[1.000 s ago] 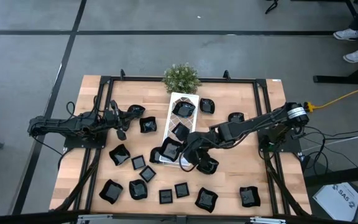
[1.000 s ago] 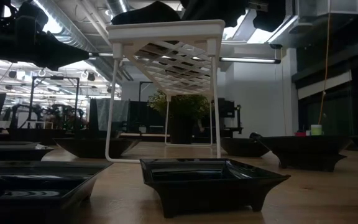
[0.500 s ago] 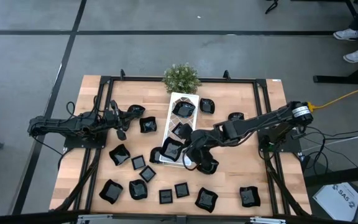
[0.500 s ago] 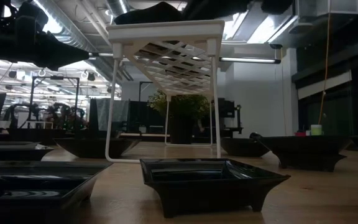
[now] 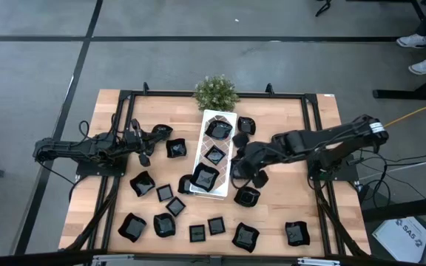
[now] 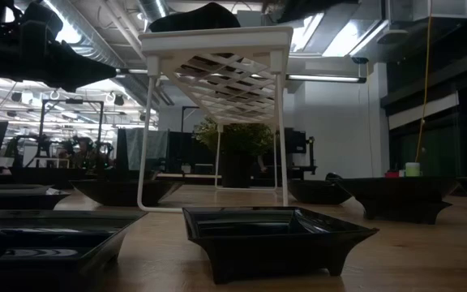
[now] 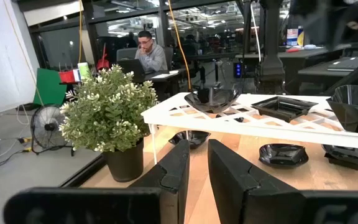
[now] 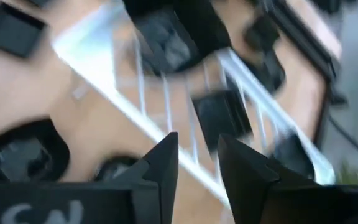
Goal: Pick & Place Mini shaped plates
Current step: Stack the leaf shaped plate on top of the leaf shaped plate on the shelf
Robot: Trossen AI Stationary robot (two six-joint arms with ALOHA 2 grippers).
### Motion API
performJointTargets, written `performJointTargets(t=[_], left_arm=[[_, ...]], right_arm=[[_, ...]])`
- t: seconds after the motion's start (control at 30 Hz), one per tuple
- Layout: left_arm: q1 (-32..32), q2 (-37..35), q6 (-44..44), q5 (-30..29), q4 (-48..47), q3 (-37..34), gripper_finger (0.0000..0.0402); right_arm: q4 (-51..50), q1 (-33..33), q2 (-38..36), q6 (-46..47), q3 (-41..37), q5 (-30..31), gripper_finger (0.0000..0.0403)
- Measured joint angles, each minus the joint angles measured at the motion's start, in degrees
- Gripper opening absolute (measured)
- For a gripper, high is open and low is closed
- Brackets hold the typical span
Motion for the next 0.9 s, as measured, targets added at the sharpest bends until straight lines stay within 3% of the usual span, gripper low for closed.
performJointTargets(t=[0.17,0.5,0.9], left_arm=[[0.00,0.00,0.00,0.00,0.01,0.00,0.0052],[0.00,0.00,0.00,0.00,0.02,0.00,0.0053],[0.00,0.00,0.00,0.00,0.00,0.00,0.0053]], right_arm=[[-8.60,-0.60,-0.58,6.48,0.00,6.89,0.0114],[-17.01,-5.39,-1.06,17.24,-3.73,7.43,0.0114],[7.85,-15.58,-8.09,14.23,-26.27,7.45,0.0114]])
